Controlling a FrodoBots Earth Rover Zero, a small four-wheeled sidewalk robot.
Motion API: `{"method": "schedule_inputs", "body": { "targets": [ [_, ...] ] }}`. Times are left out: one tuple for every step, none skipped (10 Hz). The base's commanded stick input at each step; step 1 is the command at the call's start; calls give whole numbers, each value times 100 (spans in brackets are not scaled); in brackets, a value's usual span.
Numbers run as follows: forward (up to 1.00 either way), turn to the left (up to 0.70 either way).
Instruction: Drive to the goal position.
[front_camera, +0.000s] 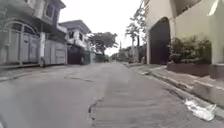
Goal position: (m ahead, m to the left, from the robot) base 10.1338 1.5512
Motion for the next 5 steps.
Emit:
{"method": "schedule_inputs", "body": {
  "targets": [
    [100, 0],
    [100, 0],
    [100, 0],
    [100, 0],
    [100, 0]
  ]
}}
